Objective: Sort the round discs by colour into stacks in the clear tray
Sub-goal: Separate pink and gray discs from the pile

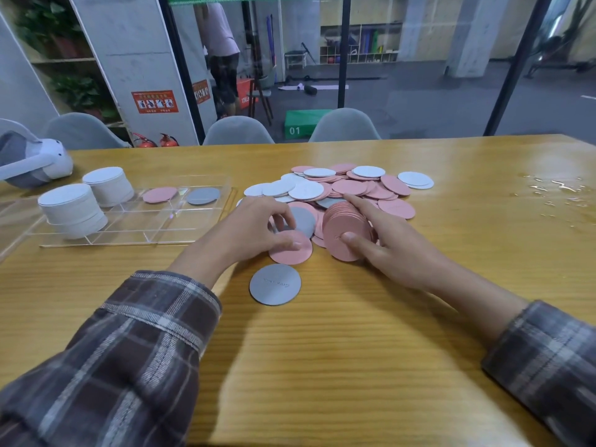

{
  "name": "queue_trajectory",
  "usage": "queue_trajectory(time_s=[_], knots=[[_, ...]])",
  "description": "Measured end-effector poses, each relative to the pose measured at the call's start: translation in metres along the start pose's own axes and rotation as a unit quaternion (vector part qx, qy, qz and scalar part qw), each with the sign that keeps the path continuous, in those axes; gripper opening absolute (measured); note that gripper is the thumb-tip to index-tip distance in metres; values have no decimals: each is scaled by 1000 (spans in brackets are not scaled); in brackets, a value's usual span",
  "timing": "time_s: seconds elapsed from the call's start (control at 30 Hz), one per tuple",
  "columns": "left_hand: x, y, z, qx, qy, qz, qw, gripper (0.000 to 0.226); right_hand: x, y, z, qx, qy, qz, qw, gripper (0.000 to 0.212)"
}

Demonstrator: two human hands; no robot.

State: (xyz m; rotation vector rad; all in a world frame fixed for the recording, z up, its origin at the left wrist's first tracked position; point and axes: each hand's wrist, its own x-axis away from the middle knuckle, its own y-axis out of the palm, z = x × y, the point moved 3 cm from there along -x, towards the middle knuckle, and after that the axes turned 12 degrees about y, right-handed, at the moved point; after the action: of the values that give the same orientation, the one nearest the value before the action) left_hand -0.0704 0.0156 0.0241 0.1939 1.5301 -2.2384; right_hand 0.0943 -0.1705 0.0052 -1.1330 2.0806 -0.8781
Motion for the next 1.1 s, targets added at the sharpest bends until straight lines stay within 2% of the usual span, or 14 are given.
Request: queue_trajectory(time_s=[0.2, 0.5, 0.8, 1.0, 1.1], knots=[[0, -3, 4, 49, -14, 21, 998, 32, 0, 0, 1, -1, 11, -2, 1000, 66], [-4, -2, 24, 216, 55, 62, 973, 21, -5, -2, 6, -47, 74, 14, 996, 70], [-7, 20, 42, 170, 80, 195, 963, 28, 1, 0, -1, -124, 47, -27, 991, 76], [-6, 21, 44, 161, 96, 213, 959, 31, -1, 1, -1, -70, 18, -10, 997, 74], [-6, 22, 40, 178, 63, 200, 961, 40, -2, -1, 0, -68, 13, 0, 998, 65]])
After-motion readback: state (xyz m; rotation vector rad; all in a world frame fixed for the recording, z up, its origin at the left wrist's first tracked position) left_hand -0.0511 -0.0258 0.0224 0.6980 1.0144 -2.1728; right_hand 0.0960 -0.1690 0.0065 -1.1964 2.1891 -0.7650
